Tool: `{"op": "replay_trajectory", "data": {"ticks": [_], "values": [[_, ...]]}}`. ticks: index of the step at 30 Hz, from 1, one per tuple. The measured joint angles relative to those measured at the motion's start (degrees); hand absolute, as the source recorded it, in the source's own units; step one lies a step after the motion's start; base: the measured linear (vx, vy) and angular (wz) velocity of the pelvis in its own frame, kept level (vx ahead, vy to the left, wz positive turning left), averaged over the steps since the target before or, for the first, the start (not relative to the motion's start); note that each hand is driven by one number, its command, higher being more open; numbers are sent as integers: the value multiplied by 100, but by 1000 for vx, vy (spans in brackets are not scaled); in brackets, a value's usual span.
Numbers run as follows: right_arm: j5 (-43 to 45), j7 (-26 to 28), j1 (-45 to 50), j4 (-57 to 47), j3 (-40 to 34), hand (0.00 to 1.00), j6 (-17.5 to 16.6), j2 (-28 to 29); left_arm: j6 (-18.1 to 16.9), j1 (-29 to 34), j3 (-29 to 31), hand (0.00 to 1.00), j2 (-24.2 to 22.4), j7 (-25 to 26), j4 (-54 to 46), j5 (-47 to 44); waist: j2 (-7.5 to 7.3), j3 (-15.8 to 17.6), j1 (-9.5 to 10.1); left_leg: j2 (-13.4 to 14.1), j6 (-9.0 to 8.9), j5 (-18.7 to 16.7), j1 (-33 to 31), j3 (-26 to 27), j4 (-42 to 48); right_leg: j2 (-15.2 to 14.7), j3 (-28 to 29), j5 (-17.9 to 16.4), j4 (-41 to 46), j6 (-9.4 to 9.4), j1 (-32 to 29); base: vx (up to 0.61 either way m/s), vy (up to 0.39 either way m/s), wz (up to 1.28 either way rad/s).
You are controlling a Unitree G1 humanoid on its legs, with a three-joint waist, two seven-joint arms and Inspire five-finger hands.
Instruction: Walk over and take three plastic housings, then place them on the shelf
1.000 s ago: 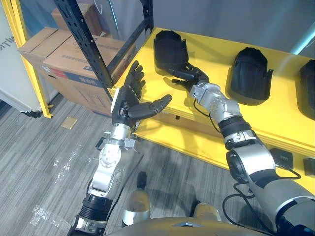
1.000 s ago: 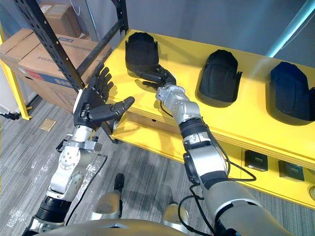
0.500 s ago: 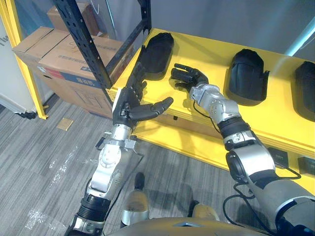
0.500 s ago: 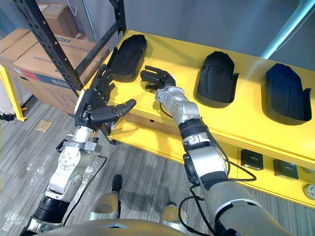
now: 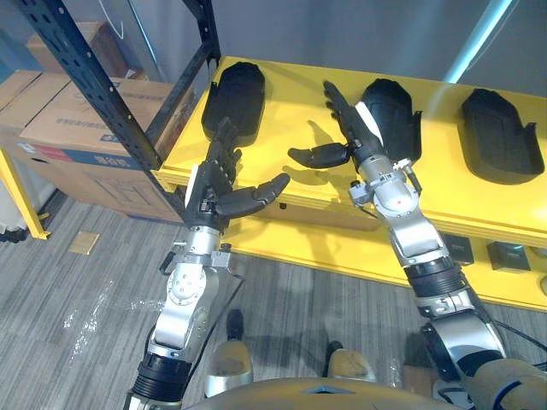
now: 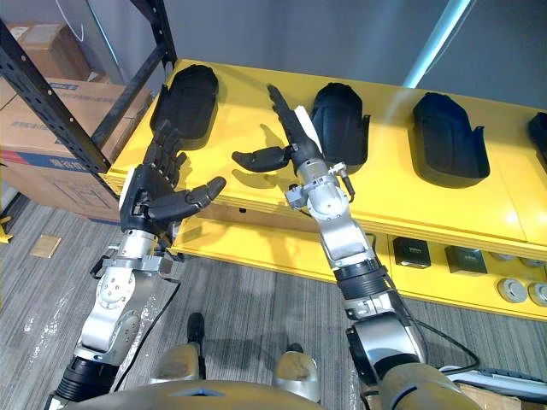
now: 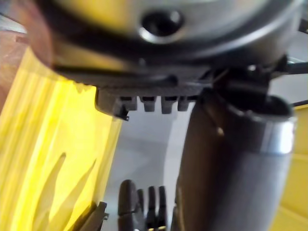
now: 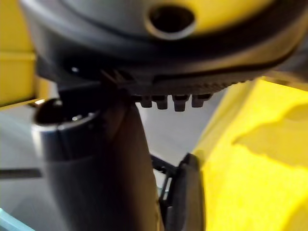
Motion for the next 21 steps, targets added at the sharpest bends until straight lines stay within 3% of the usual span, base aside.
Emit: {"op": "replay_trajectory", "data": {"ticks": [2, 5, 8, 16, 21], "values": [[-356, 156, -12, -35, 266, 100, -587, -170, -1, 101, 66, 100, 6, 16, -80, 208, -25, -97, 21, 9, -9, -7, -8, -10, 0, 16, -9, 18, -48, -4, 19, 0, 0, 0], [-604, 213, -105, 64, 855, 100, -1206, -390, -24, 129, 224, 100, 4, 51, -102, 210, -31, -194, 72, 4, -13, -9, -8, -106, -1, 21, -105, 17, -85, -5, 106, -6, -25, 13], [-832, 210, -349, 442, 1295, 100, -1510, -483, -34, 131, 345, 100, 2, 63, -103, 402, 8, -245, 190, -1, -50, -3, -115, -234, -19, 34, -241, 20, -136, -2, 112, -49, -18, 21], [-1515, 79, -1355, 1652, 1922, 100, -1504, -497, -94, 416, 562, 100, -5, 42, -116, 404, 26, -249, 512, -28, -36, 69, -355, -445, -4, 51, -484, 64, -251, -18, 87, -35, -13, 18], [-1953, -682, -1870, 2644, 2012, 100, -1175, -454, -100, 578, 559, 100, -103, 45, -139, 404, 65, -228, 660, -71, -7, 153, -532, -585, 2, 35, -626, 79, -244, 7, 0, -5, -22, 14]]}}
